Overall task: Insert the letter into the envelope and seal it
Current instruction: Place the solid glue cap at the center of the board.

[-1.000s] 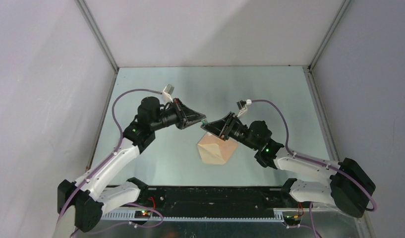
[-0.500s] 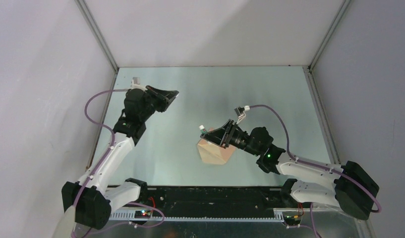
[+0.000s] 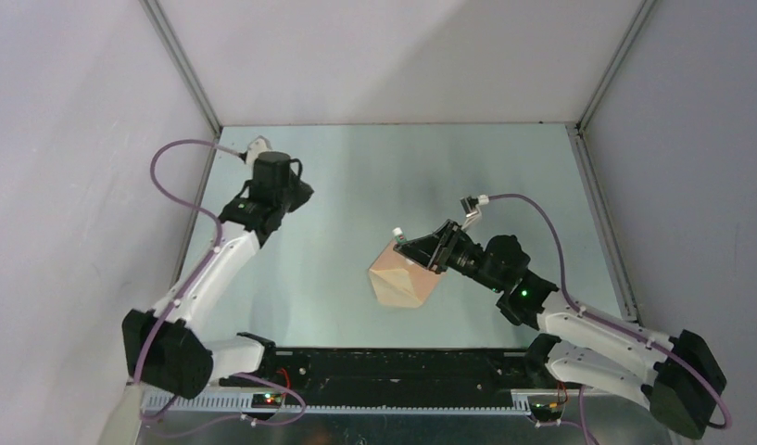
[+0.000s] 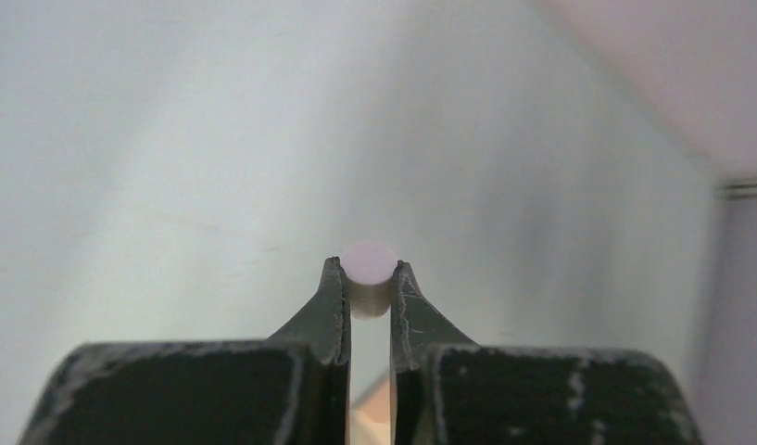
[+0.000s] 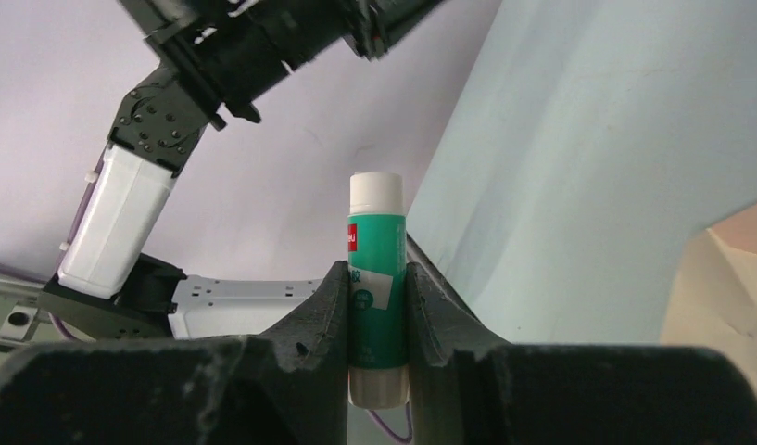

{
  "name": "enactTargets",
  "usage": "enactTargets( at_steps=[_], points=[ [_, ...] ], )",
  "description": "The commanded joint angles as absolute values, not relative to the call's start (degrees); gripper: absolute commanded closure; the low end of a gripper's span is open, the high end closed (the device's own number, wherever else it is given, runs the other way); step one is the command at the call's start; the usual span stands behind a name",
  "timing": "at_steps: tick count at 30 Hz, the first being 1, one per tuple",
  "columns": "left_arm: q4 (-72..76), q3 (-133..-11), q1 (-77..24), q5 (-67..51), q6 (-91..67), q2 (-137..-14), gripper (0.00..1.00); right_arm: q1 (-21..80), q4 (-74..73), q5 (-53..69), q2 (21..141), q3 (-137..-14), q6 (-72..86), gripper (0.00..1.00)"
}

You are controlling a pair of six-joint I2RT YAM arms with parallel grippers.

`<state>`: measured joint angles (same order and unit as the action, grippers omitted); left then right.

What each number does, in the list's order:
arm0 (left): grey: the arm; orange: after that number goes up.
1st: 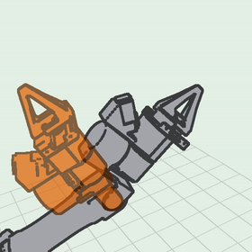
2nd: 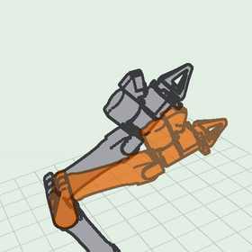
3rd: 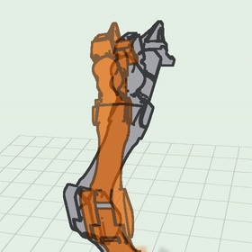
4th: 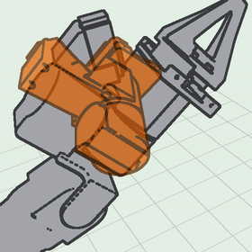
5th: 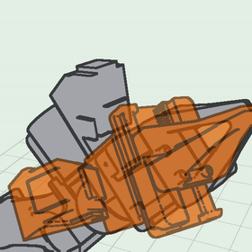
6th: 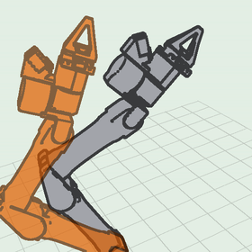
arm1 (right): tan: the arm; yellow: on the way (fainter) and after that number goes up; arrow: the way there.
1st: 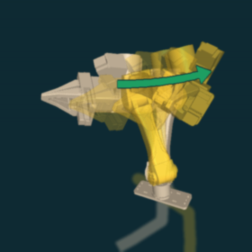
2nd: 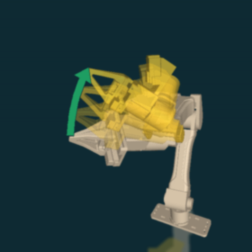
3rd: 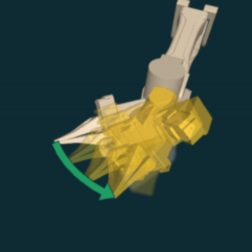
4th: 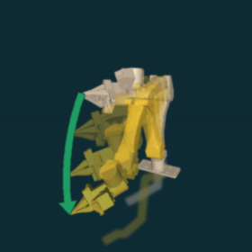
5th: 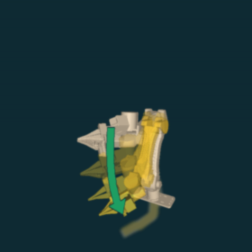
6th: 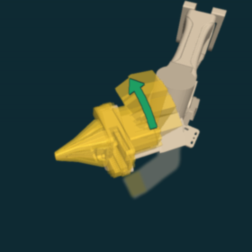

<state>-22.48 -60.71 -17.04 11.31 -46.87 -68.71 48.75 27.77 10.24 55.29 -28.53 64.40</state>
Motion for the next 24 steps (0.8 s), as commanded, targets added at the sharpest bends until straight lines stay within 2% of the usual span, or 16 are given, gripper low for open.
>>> enactTargets(
  at_steps=[1, 4, 7, 10, 15, 24],
  points=[
    [-33.5, -61.1, -19.9, 30.1, -37.5, -75.2, 1.0, 46.8, 18.9, 8.4, 51.0, -28.8, 60.0, 1.0],
    [-30.3, -58.1, -21.6, 35.9, -39.5, -76.2, 1.0, 46.4, 16.7, 7.9, 49.1, -28.8, 59.4, 1.0],
    [-10.2, -45.1, -23.5, 35.7, -39.4, -70.8, 1.0, 46.1, 15.4, 7.3, 48.8, -28.8, 59.5, 1.0],
    [0.9, -38.6, -24.7, 37.3, -37.4, -69.6, 1.0, 46.0, 15.3, 7.3, 48.8, -28.8, 59.7, 1.0],
    [-1.4, -41.3, -25.5, 42.0, -37.1, -77.7, 1.0, 46.0, 15.7, 7.3, 49.2, -28.8, 59.8, 1.0],
    [-5.3, -45.7, -25.5, 40.1, -43.6, -89.2, 1.0, 46.0, 14.5, 6.9, 47.8, -28.8, 59.4, 1.0]
  ],
)
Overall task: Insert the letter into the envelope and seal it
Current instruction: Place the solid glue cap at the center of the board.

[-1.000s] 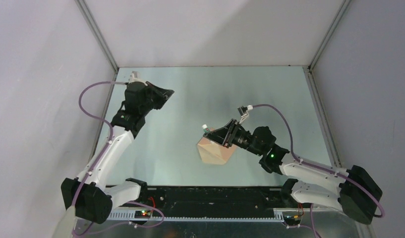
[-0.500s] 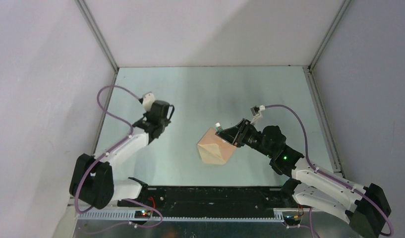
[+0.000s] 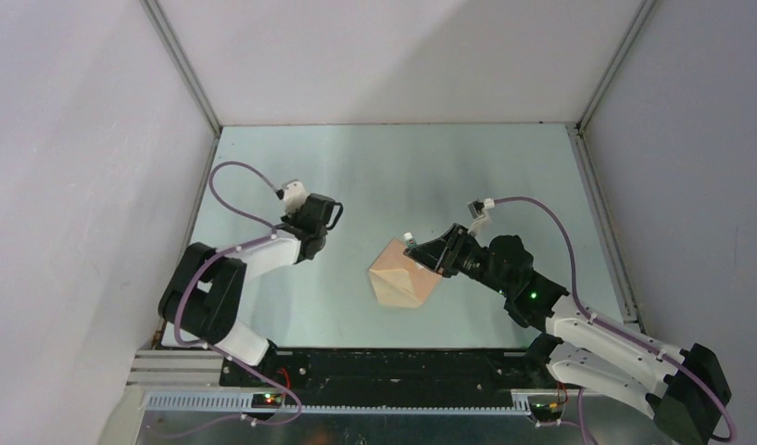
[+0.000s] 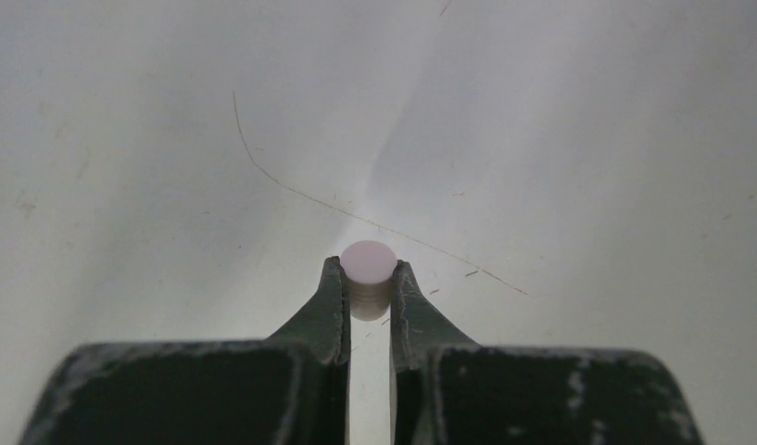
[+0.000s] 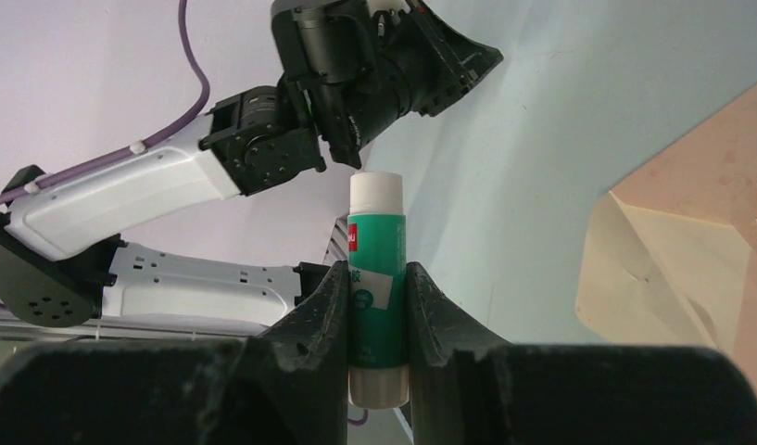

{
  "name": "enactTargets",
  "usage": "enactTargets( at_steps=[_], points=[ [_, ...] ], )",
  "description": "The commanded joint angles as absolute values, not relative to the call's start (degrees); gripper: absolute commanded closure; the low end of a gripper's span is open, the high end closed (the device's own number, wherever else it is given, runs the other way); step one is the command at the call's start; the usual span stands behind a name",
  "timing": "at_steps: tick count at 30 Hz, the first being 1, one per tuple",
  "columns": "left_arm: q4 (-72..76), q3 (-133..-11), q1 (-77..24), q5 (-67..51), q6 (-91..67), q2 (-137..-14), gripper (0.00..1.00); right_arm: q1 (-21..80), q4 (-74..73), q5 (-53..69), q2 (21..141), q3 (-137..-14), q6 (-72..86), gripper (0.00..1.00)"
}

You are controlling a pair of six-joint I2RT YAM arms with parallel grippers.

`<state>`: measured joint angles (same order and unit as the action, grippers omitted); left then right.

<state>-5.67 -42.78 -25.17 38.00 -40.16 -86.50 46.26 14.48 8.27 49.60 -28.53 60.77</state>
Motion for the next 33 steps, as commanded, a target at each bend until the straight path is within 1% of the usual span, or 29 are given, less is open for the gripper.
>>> enactTargets(
  at_steps=[1, 3, 6, 8, 9, 11, 21, 27, 30, 33],
  points=[
    [-4.8, -45.4, -25.5, 39.4, -44.3, -89.5, 1.0, 46.1, 14.1, 6.9, 47.7, -28.8, 59.4, 1.0],
    [-2.0, -43.6, -25.5, 38.5, -45.3, -89.4, 1.0, 46.0, 13.5, 6.5, 47.3, -28.8, 59.1, 1.0],
    [-2.2, -42.5, -25.6, 37.4, -46.0, -88.6, 0.99, 46.0, 13.2, 5.8, 46.8, -28.8, 59.0, 1.0],
    [-3.4, -42.9, -25.5, 37.0, -46.2, -88.8, 0.89, 45.9, 13.3, 5.8, 46.8, -28.8, 58.8, 1.0],
    [-4.2, -43.2, -25.5, 36.9, -46.3, -89.4, 0.77, 46.0, 13.5, 5.9, 46.9, -28.8, 58.8, 1.0],
    [-5.1, -43.4, -25.5, 36.1, -46.5, -90.2, 0.71, 46.0, 13.8, 6.2, 47.2, -28.8, 58.8, 1.0],
    [-7.5, -43.8, -25.6, 34.0, -48.4, -92.0, 0.71, 45.9, 13.7, 6.7, 47.4, -28.8, 58.4, 1.0],
    [-9.5, -44.8, -25.5, 33.2, -47.6, -93.2, 0.67, 45.8, 13.8, 6.4, 47.7, -28.7, 58.4, 1.0],
    [-10.2, -45.3, -25.6, 32.5, -47.4, -94.1, 0.62, 45.7, 14.3, 6.3, 48.0, -28.7, 58.5, 1.0],
    [-10.5, -45.4, -25.6, 31.8, -47.4, -94.2, 0.6, 45.8, 14.3, 6.4, 47.9, -28.7, 58.3, 1.0]
  ],
)
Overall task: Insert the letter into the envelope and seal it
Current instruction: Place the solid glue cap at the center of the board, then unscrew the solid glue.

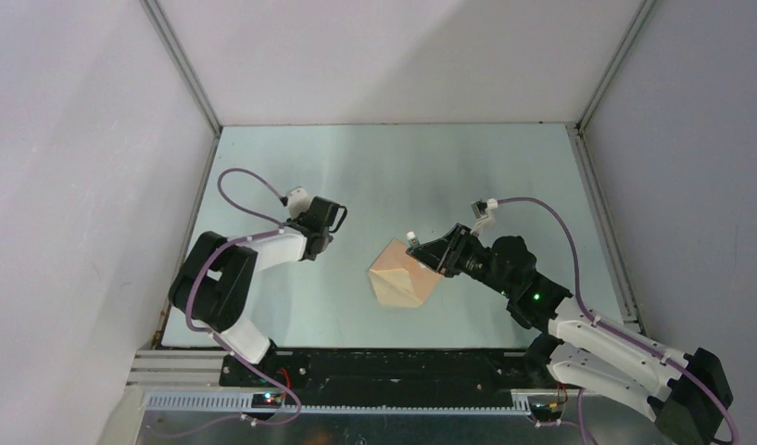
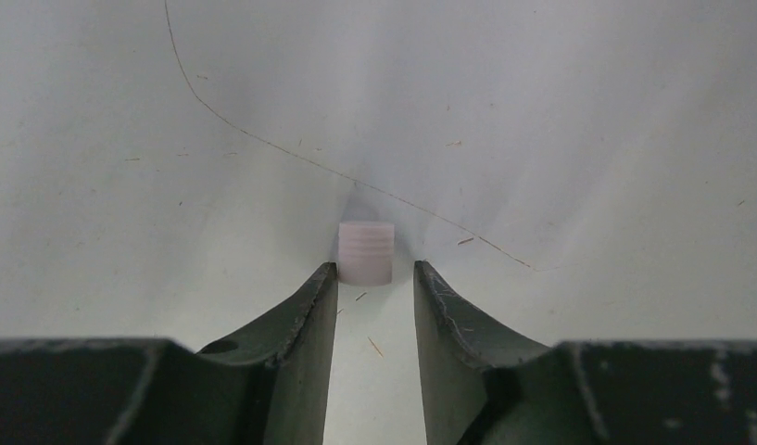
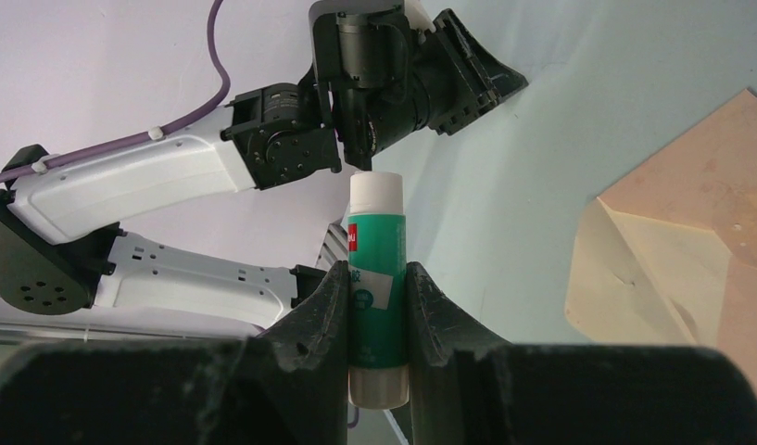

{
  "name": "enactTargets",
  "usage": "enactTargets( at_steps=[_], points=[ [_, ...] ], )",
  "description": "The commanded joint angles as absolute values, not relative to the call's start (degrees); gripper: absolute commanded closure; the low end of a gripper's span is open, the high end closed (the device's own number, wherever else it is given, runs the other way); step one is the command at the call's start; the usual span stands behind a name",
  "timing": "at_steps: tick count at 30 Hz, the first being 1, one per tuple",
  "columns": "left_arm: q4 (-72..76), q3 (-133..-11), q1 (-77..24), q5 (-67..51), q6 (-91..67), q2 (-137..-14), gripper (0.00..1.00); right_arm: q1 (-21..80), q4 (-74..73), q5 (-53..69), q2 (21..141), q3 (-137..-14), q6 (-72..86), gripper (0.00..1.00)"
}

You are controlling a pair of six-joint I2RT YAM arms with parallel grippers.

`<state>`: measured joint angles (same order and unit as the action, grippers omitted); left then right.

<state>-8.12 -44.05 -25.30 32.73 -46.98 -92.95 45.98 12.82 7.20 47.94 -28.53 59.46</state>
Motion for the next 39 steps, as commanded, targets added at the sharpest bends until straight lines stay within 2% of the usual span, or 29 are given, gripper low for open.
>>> enactTargets(
  at_steps=[1, 7, 9, 10, 15, 17, 19, 23, 25, 29, 33, 34, 37, 39],
  points=[
    [-10.8, -45.5, -25.6, 31.8, -47.5, -94.1, 0.59, 45.8, 14.0, 6.5, 47.8, -28.7, 58.3, 1.0],
    [-12.8, -46.2, -25.5, 32.2, -46.6, -91.7, 0.54, 45.7, 13.3, 6.2, 47.4, -28.6, 57.9, 1.0],
    [-13.3, -46.3, -25.5, 32.4, -46.2, -90.2, 0.46, 45.7, 13.4, 6.2, 47.5, -28.6, 58.0, 1.0],
    [-13.7, -46.4, -25.5, 32.5, -46.0, -89.2, 0.38, 45.7, 13.4, 6.2, 47.6, -28.6, 58.0, 1.0],
    [-15.8, -48.0, -25.6, 31.9, -44.8, -87.7, 0.12, 45.7, 14.1, 6.6, 48.6, -28.5, 58.2, 1.0],
    [-16.7, -48.4, -25.5, 31.5, -44.7, -87.5, 0.04, 45.7, 14.6, 6.7, 48.8, -28.3, 58.3, 1.0],
    [-17.6, -48.7, -25.6, 31.3, -44.6, -86.8, 0.01, 45.6, 14.7, 6.8, 48.8, -28.2, 58.4, 1.0],
    [-22.0, -49.4, -26.2, 32.5, -44.3, -82.0, 0.0, 45.6, 14.5, 7.1, 48.3, -28.2, 57.8, 1.0],
    [-24.7, -49.9, -26.7, 32.3, -43.3, -75.4, 0.0, 45.6, 14.3, 7.3, 48.1, -28.2, 57.3, 1.0],
    [-29.2, -53.3, -25.9, 24.9, -39.8, -65.3, 0.05, 45.4, 14.2, 7.1, 47.9, -28.2, 56.0, 1.0],
    [-30.7, -56.6, -25.4, 11.6, -38.1, -59.2, 0.14, 45.5, 16.3, 2.8, 47.8, -28.2, 53.6, 1.0],
    [-30.1, -56.7, -25.4, 5.2, -38.0, -58.6, 0.16, 45.5, 17.3, 1.3, 48.1, -28.3, 52.1, 1.0],
    [-23.8, -55.0, -25.7, -12.4, -39.7, -56.3, 0.19, 45.6, 23.5, 0.8, 50.8, -29.2, 47.6, 1.0],
    [-19.7, -53.1, -25.8, -19.0, -42.5, -55.3, 0.19, 45.4, 26.8, 3.4, 53.1, -30.0, 43.5, 1.0]
  ],
)
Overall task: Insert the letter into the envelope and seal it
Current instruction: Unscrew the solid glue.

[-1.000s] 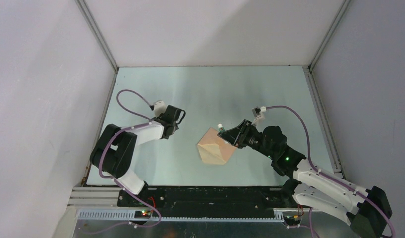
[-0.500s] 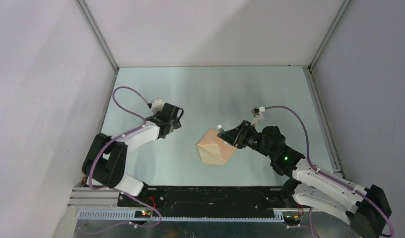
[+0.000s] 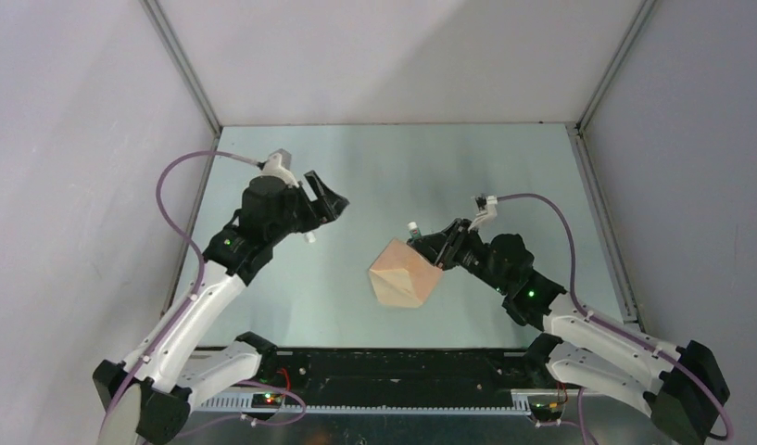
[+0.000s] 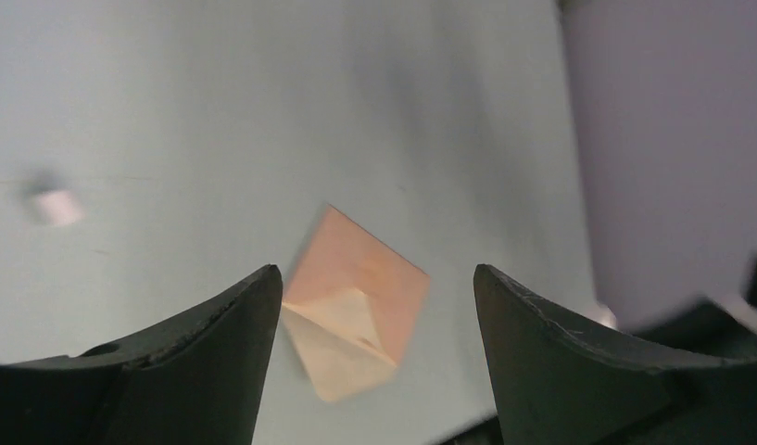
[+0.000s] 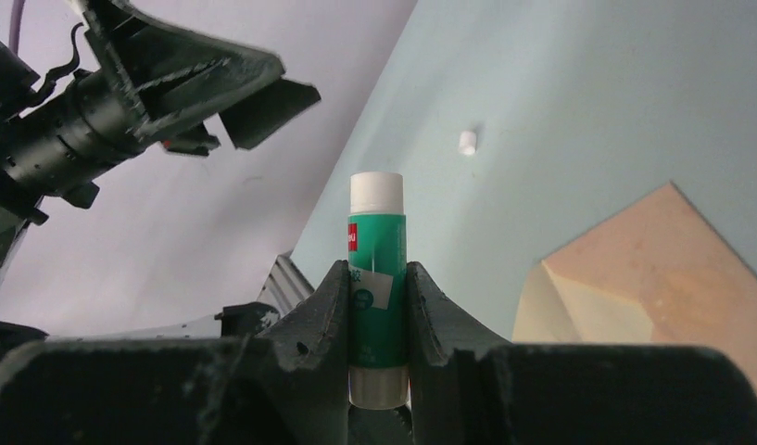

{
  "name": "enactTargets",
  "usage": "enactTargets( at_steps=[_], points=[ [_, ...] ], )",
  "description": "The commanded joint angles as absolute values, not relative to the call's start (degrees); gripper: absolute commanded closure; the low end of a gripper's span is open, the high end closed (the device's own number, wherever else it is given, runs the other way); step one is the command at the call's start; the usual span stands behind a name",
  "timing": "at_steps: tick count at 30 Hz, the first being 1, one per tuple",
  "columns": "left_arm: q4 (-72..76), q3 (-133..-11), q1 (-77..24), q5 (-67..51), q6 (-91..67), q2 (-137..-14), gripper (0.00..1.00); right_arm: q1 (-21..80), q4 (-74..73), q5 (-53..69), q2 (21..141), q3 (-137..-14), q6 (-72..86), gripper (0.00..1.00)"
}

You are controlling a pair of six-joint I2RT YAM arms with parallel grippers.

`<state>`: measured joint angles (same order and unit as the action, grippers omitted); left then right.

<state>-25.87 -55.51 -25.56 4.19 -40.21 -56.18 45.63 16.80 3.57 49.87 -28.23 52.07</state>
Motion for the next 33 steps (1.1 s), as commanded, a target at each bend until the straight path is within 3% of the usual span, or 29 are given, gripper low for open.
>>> enactTargets(
  at_steps=[1, 6, 13, 23, 33],
  points=[
    [-18.9, -52.5, -25.8, -20.6, -43.2, -55.1, 0.18, 44.7, 27.6, 6.5, 53.9, -30.2, 40.8, 1.0],
    [-16.0, -53.1, -25.9, -27.8, -47.8, -54.2, 0.13, 40.9, 28.0, 22.3, 59.7, -34.6, 35.2, 1.0],
    [-20.4, -57.8, -27.1, -37.0, -51.2, -59.9, 0.14, 40.7, 18.2, 24.7, 58.6, -39.1, 26.6, 1.0],
    [-6.9, -53.9, -30.5, -37.1, -58.3, -58.6, 0.09, 41.2, 16.0, 23.4, 55.6, -39.2, 24.4, 1.0],
    [3.8, -49.4, -36.3, -24.8, -63.9, -57.6, 0.15, 41.6, 18.5, 21.4, 55.2, -39.1, 27.8, 1.0]
  ],
)
